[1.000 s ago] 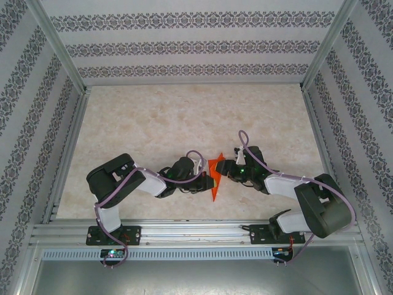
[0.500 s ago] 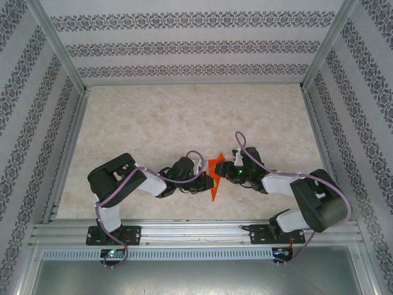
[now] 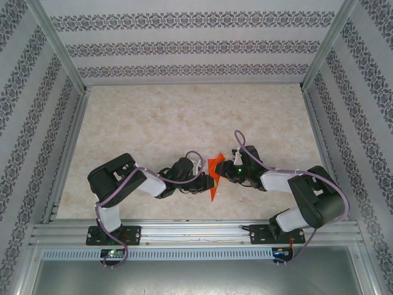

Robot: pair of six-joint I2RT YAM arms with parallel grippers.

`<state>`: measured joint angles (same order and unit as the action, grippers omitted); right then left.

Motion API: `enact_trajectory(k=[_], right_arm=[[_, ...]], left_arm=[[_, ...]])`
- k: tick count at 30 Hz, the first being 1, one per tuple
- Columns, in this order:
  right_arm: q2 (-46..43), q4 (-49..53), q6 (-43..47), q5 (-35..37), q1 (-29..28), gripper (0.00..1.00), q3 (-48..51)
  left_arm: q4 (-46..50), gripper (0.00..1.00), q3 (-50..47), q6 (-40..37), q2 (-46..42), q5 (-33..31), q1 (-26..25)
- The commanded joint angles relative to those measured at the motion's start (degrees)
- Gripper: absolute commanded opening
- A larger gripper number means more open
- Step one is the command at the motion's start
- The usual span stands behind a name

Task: Fold a paper plane with a square sheet of paper (fold left side to right side)
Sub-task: Fold the wing for the fifth time at the center of the table.

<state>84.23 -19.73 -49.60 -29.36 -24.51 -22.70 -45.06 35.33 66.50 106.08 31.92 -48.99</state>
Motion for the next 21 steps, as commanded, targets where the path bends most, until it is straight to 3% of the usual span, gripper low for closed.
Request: enact_trajectory(k=[1, 21], right_arm=[[5.1, -0.3, 0.8, 1.9, -1.7, 0.41, -0.2], [6.9, -0.1, 0.9, 1.9, -2.1, 0.41, -0.7]], left_arm=[[-2.6, 0.19, -0.9, 0.3, -0.3, -0.1, 0.9], [10.0, 0.45, 0.1, -4.7, -7.6, -2.3, 4.0]])
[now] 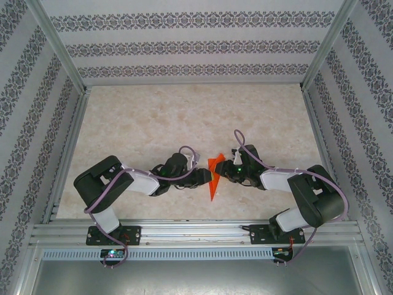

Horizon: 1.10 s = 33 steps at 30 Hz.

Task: Fold a paper plane with a square sheet of paper (fold left side to right side)
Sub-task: Fold the wing for the fifth time at the center of the table.

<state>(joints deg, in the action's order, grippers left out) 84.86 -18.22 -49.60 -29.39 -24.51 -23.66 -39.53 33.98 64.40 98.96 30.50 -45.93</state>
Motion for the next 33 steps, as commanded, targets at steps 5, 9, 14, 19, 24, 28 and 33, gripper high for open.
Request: enact_trajectory(k=[5, 9, 14, 19, 24, 28, 33], right_arm=[[6.4, -1.4, 1.0, 2.0, -2.1, 0.41, -0.1], [6.7, -1.3, 1.0, 1.9, -2.1, 0.41, -0.2], [6.9, -0.9, 1.1, 2.0, -2.1, 0.41, -0.2], [7.1, -0.4, 1.3, 2.1, -2.1, 0.41, -0.3], [7.5, 0.0, 1.6, 2.1, -2.2, 0.41, -0.6], [7.7, 0.6, 1.9, 2.2, -2.2, 0.4, -0.8], [7.8, 1.5, 2.2, 2.4, -2.4, 0.41, -1.2]], left_arm=[[6.8, 0.46, 3.5, -3.6, 0.7, -0.4, 1.0], [6.9, 0.45, 4.7, -3.6, 2.1, 0.3, 1.0], [7.5, 0.4, 5.5, -3.8, 3.5, -0.3, 1.0], [8.2, 0.36, 6.5, -4.4, 4.5, -0.7, 1.1], [9.2, 0.27, 7.5, -4.9, 5.2, -0.8, 1.3], [9.6, 0.2, 7.3, -5.3, 5.5, -1.4, 1.5], [10.4, 0.12, 7.5, -6.1, 6.0, -1.7, 2.2]])
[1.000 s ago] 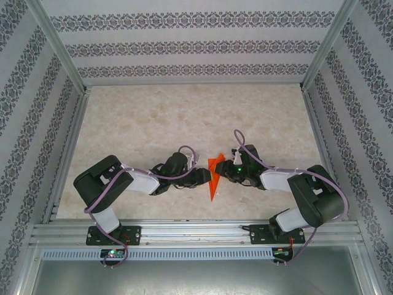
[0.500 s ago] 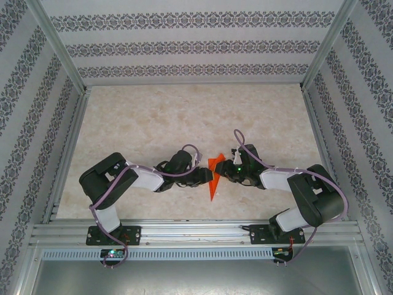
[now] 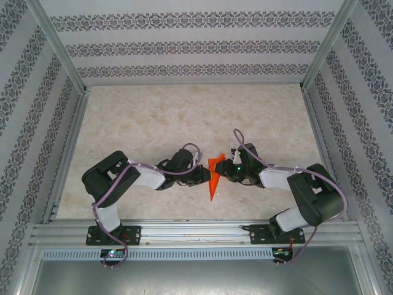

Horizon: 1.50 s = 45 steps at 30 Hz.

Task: Fold a paper plane with a square sheet of paper (fold left side to right side)
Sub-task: Fold the wing for the fifth time at the center of the table.

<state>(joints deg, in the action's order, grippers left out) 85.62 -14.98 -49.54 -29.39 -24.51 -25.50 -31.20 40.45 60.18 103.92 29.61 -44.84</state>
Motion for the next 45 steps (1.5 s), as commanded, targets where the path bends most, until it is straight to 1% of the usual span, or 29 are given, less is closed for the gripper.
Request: enact_trajectory(k=[1, 8, 21, 25, 30, 45], right_arm=[[7.1, -1.6, 2.4, 2.4, -2.5, 0.4, 0.5], [7.4, -0.8, 2.7, 2.7, -2.7, 0.41, 0.0], [7.4, 0.0, 3.0, 2.6, -3.0, 0.4, -0.5], [6.2, -0.1, 2.6, 2.2, -2.7, 0.4, -0.6], [4.2, -0.1, 2.1, 1.9, -1.7, 0.41, 0.0], [-1.4, -0.2, 1.7, 0.0, 2.3, 0.42, 2.1]], left_arm=[[2.0, 0.11, 1.2, -2.0, 1.1, -0.8, 1.2], [2.5, 0.05, 1.7, -2.8, 2.2, -0.5, 1.7], [1.9, 0.03, 2.7, -2.8, 5.1, 0.7, 1.9], [3.6, 0.02, 3.3, -2.7, 6.0, 0.7, 1.9], [5.5, 0.0, 3.8, -2.4, 7.1, 0.6, 1.8], [11.2, 0.0, 5.4, -2.4, 9.2, -1.2, 0.0]])
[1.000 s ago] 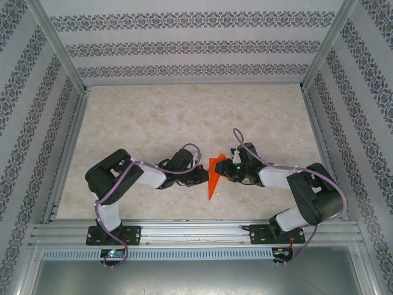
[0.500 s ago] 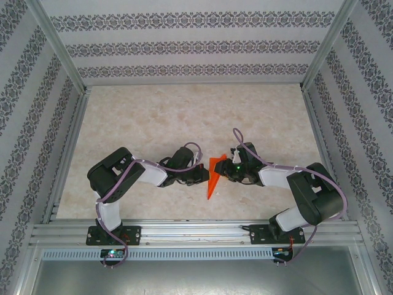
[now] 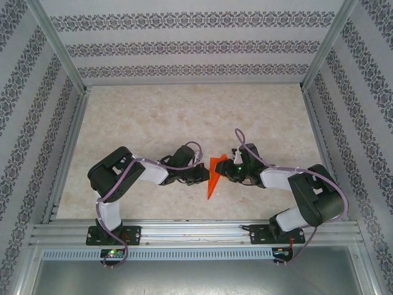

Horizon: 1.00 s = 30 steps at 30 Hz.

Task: Fold a paper plane with a square sheet of paper (fold left side to right side)
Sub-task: Fold the wing for the fifth time at the center of the table.

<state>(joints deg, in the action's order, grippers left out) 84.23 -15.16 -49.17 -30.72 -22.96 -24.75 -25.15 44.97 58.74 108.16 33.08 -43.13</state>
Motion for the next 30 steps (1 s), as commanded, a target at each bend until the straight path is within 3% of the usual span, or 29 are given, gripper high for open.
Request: enact_trajectory(k=[1, 18, 23, 30], right_arm=[[-0.2, 0.0, 1.4, 1.2, 0.9, 0.42, 1.5], [-5.7, 3.4, 2.8, 0.0, 3.3, 0.4, 2.4], [-8.6, 7.1, 4.1, -1.6, 3.4, 0.3, 0.0], [-5.0, 8.1, 4.7, -1.9, 1.9, 0.17, -4.1]], left_arm=[[5.6, 0.0, 1.0, -1.1, 5.1, -4.7, -1.7], [8.5, 0.0, 2.6, -1.3, 6.7, -5.5, -2.1], [8.6, 0.0, 2.6, -1.3, 6.6, -5.6, -2.1], [8.6, 0.0, 2.1, -1.2, 6.3, -5.9, -2.1]])
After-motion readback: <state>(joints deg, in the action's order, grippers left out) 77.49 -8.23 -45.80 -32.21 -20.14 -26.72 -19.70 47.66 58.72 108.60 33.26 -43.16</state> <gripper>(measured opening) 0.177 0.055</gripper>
